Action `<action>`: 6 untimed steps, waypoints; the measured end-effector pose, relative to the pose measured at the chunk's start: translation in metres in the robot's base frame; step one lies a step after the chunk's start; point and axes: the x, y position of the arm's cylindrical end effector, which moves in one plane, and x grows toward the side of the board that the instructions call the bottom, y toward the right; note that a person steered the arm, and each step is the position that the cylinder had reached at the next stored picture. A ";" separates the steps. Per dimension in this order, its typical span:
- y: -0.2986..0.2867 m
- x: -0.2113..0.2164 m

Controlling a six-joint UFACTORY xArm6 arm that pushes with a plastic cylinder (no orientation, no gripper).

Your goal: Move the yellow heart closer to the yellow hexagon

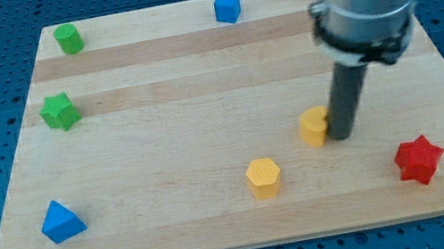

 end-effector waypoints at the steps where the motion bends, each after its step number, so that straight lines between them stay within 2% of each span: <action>1: -0.006 -0.004; 2: 0.033 -0.054; 3: 0.025 -0.079; 5: -0.026 -0.027; 6: -0.038 -0.020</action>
